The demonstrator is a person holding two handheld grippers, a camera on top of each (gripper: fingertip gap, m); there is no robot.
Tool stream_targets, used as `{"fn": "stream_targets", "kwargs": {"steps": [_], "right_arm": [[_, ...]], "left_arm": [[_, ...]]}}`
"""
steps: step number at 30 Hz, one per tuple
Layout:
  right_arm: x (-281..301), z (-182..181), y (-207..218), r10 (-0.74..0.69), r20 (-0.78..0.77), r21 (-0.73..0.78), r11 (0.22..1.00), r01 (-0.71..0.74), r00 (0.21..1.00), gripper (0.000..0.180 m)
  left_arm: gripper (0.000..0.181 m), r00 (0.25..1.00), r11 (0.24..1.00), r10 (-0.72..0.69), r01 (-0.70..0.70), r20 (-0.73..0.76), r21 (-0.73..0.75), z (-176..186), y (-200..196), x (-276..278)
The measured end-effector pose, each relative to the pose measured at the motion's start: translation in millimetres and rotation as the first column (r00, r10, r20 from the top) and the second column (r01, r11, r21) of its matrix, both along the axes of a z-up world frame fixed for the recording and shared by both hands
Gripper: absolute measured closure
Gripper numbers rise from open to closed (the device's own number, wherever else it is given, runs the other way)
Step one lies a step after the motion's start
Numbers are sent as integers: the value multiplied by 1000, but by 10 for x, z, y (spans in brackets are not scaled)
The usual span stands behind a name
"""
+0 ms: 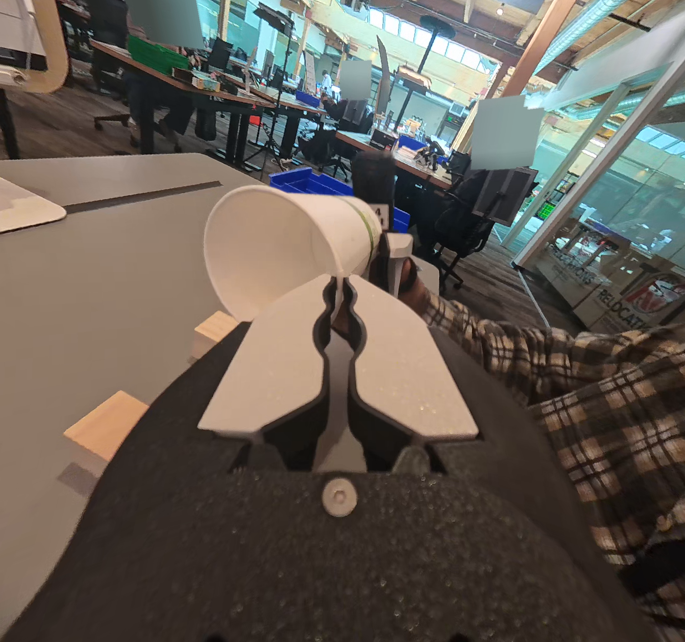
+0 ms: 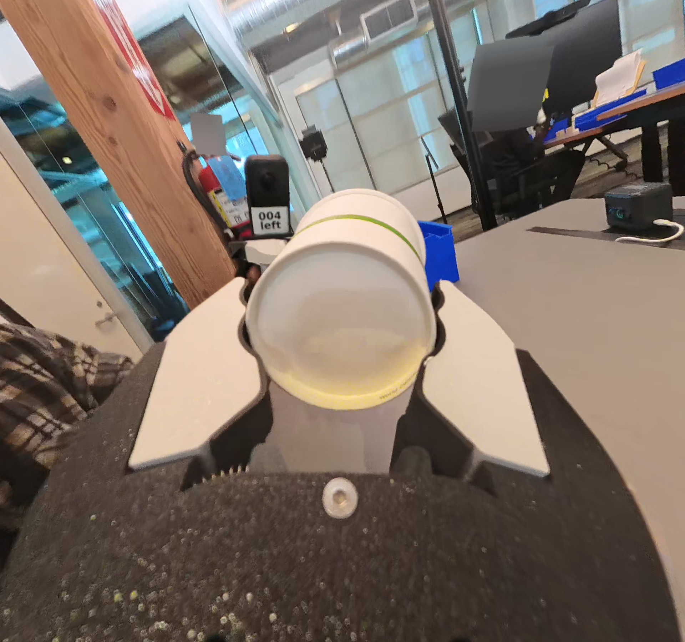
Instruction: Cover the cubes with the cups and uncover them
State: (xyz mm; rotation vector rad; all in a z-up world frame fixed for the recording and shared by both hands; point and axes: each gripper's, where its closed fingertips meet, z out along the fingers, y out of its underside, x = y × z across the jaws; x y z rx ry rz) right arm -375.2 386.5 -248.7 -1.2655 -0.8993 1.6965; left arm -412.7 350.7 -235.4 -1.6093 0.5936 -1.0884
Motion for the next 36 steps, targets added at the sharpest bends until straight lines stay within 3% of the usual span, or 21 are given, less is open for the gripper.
{"fn": "stream_targets", "kwargs": {"steps": [3,8,12,17,24,36], "right_arm": [[88,16,-22,15,110,72,997,-23,994,89],[260,30,28,9,362,232,968,-100,932,90],[307,-12,-23,51,575,291,920,-262,817,89],[234,-146,-201,97,737,307,833,-460,668,89],[129,-277,-453,168,815,261,748,-610,555,89],[40,-345,-558,212,861,189,710,-678,463,89]], "left_arm": [[172,997,1000,-23,22,-78,-8,-94,-31,51],[116,927,996,85,-68,-366,57,-203,41,-141],[90,847,996,69,-27,-527,88,-117,43,-91],[90,810,993,-66,111,-583,41,-155,-4,293],[90,782,976,-211,201,-587,-83,-502,-62,523],[92,738,959,-282,236,-613,-157,-705,-138,544]]}}
